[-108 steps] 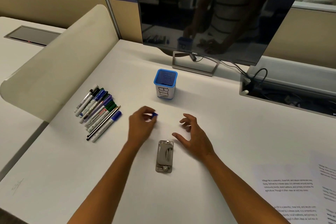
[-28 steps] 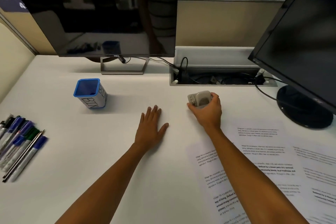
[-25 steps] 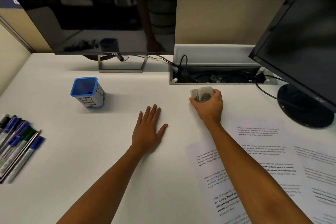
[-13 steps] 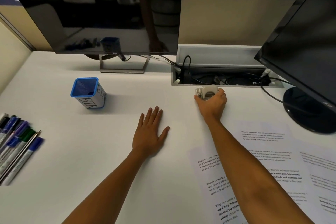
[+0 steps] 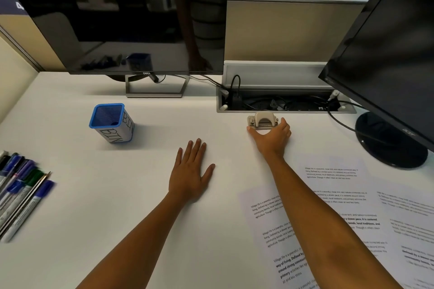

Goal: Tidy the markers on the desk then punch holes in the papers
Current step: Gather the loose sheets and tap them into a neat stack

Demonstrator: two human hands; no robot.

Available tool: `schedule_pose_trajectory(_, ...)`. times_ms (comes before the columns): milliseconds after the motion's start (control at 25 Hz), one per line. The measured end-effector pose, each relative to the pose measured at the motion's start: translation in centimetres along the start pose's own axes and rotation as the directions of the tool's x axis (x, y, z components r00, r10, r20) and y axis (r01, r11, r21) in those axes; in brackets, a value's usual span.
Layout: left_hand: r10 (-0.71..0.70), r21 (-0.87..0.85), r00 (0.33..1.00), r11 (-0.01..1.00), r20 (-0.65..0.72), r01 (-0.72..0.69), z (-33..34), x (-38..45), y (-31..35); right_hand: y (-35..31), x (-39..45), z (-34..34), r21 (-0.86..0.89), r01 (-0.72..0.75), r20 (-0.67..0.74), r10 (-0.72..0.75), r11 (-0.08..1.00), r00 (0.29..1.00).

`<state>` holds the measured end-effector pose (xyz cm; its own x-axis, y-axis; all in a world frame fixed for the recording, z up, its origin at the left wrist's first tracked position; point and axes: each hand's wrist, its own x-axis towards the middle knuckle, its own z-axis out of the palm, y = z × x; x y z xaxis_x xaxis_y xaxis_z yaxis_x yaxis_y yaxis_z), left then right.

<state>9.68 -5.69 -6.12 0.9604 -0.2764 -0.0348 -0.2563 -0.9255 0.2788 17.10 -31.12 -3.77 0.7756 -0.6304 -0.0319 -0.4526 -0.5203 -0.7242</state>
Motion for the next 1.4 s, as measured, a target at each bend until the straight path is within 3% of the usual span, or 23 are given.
schedule_pose_trajectory(400, -0.016, -0.036, 0.991, 0.999, 0.132, 0.021, 0.0, -2.6, 1.3, 3.9, -5.7, -8.3, 0.118, 0.086, -0.05, -0.081, 0.989, 0.995)
schedule_pose_trajectory(800, -0.15, -0.196, 0.97, 0.963, 0.191, 0.187, 0.1, -7.1, 7.3, 12.0, -14.4, -12.8, 0.035, 0.175, -0.03, -0.174, 0.984, 0.984)
schedule_pose_trajectory(960, -0.121, -0.213, 0.96, 0.961, 0.253, 0.178, 0.4, -8.8, 10.6, 13.7, -16.1, -14.3, -0.015, 0.166, -0.06, -0.166, 0.986, 0.984)
schedule_pose_trajectory(1200, -0.033, -0.125, 0.954, 0.989, 0.299, 0.074, 1.5, -10.5, 12.8, 15.0, -18.2, -14.3, -0.177, 0.049, 0.076, -0.036, 0.983, 0.996)
schedule_pose_trajectory(1400, -0.121, -0.105, 0.935, 0.981, 0.333, 0.164, -0.2, -8.5, 10.9, 14.3, -20.1, -13.7, -0.205, 0.093, 0.159, -0.061, 0.974, 0.985)
